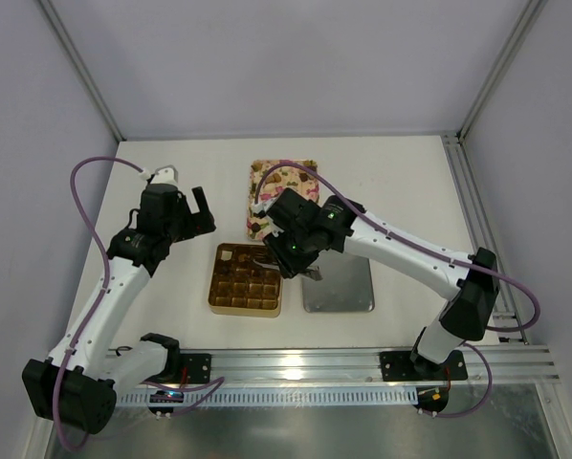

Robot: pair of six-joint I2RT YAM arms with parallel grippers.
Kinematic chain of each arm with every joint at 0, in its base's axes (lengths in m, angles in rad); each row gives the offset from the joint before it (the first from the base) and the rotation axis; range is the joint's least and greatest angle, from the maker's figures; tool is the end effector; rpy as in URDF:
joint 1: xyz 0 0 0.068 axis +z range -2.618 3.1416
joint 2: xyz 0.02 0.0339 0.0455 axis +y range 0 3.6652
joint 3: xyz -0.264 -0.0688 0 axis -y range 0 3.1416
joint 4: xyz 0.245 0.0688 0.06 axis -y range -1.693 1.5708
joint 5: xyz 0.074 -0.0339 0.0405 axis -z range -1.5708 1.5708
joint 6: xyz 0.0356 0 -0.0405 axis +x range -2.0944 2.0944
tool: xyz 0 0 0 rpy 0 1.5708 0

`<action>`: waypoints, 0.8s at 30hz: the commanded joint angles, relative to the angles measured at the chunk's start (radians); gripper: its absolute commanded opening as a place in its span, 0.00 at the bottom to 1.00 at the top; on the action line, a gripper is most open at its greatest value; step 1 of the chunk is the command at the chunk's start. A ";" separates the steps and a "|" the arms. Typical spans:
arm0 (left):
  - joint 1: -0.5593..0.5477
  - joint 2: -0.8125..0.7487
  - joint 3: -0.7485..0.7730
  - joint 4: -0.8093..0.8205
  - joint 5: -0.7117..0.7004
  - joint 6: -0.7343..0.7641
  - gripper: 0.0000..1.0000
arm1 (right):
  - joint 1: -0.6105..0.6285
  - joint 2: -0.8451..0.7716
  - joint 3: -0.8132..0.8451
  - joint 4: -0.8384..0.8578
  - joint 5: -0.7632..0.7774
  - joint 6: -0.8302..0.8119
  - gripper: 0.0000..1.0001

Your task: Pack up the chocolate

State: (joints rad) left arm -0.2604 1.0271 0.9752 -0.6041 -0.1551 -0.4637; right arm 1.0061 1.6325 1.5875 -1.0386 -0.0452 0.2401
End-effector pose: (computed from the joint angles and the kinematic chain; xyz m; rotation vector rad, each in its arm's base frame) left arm 0.2118 -0.0507 0.3201 -0.3105 2.2053 -0.2263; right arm 0.1779 0.2839 0.3291 -1.0371 2.5331 0.4472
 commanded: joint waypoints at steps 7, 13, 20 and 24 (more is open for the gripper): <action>0.001 -0.021 0.010 0.003 0.002 0.004 1.00 | 0.003 0.003 0.041 0.026 0.039 -0.002 0.40; 0.001 -0.021 0.010 0.003 0.000 0.003 1.00 | -0.081 -0.014 0.147 0.011 0.093 -0.012 0.40; 0.001 -0.013 0.010 0.004 0.005 0.003 1.00 | -0.190 0.093 0.279 -0.012 0.110 -0.073 0.42; 0.001 -0.002 0.011 0.004 0.005 0.003 1.00 | -0.212 0.173 0.347 -0.014 0.102 -0.102 0.44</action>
State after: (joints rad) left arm -0.2604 1.0271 0.9752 -0.6041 -0.1551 -0.4637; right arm 0.7937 1.7412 1.8732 -1.0515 0.0505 0.1810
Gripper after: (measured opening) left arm 0.996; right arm 0.436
